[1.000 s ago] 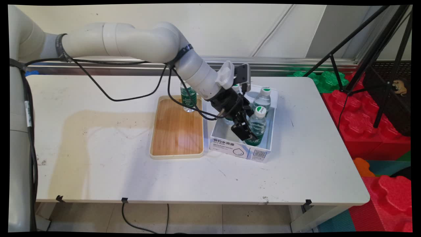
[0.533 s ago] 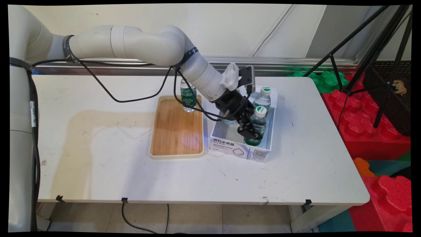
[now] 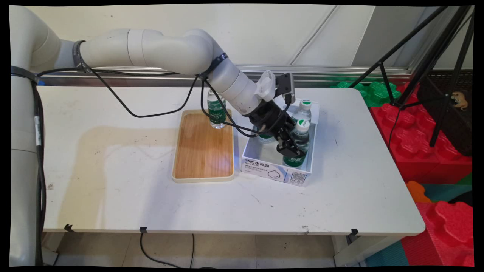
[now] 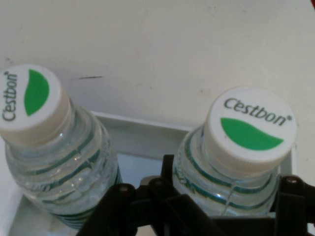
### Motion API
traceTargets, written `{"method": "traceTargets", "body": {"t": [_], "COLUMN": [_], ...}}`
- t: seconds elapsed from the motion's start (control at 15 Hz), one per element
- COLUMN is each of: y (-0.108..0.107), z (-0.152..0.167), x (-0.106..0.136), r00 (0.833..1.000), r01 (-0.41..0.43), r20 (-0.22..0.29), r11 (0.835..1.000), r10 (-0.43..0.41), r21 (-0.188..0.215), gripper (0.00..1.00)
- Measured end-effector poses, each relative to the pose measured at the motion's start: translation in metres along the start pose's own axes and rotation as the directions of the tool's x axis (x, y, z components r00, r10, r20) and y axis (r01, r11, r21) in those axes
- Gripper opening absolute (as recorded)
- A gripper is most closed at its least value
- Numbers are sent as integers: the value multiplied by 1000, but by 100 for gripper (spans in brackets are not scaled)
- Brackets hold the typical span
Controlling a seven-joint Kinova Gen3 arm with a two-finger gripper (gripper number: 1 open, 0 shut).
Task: Place the picked object on the tray
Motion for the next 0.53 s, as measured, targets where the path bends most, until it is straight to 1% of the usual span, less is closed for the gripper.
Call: {"method": "traceTargets", "body": {"t": [0.27,0.53], "y": [2,4], "z": [-8,-30], "x": [2,6], "r00": [1000,999], "r01": [9,19], "r20": [-16,-45], "r11": [1000,1000], "r10": [-9,-19], "r21": [-1,6], "gripper": [0,0]}}
